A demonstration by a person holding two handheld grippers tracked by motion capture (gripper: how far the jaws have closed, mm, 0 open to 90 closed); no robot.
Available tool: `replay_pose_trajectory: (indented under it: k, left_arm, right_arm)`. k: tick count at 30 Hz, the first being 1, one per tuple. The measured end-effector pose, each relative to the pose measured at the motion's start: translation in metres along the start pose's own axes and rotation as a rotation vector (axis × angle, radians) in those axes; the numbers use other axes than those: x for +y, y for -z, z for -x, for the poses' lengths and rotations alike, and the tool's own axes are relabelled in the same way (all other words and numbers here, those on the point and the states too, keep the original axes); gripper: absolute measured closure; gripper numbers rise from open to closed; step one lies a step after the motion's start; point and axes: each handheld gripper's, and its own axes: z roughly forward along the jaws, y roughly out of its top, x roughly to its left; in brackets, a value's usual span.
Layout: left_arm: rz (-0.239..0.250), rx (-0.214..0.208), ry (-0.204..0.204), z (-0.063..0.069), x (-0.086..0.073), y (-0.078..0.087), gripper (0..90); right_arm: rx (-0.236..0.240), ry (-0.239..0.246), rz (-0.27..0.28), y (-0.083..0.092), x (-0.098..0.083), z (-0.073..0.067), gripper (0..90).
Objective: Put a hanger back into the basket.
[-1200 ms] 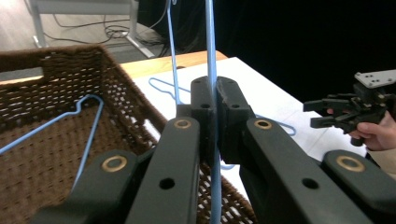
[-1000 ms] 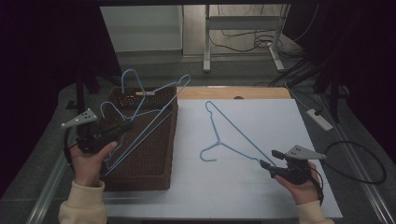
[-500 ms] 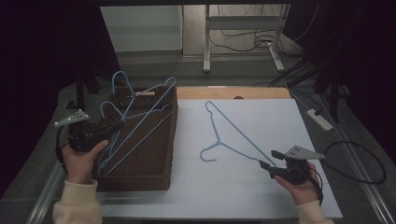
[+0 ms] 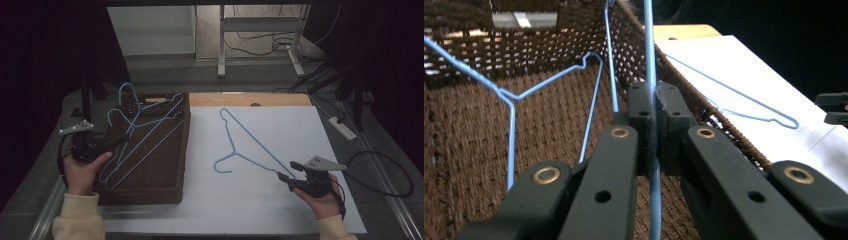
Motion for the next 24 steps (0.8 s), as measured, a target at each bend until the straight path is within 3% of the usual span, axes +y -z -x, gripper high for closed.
replay_pose_trajectory:
  k: [8, 14, 24]
  left_arm:
    - [-0.070, -0.002, 0.022, -0.008, -0.005, -0.012, 86.6]
    - [-0.110, -0.032, 0.040, -0.015, -0.008, -0.018, 86.6]
    - [-0.163, -0.022, 0.082, -0.023, -0.013, -0.028, 86.5]
  right_arm:
    - [0.000, 0.003, -0.002, 0.000, 0.000, 0.000, 35.4]
    - [-0.002, 0.005, -0.006, -0.001, 0.000, 0.000, 35.4]
    - [0.000, 0.002, -0.008, -0.002, -0.001, 0.001, 35.4]
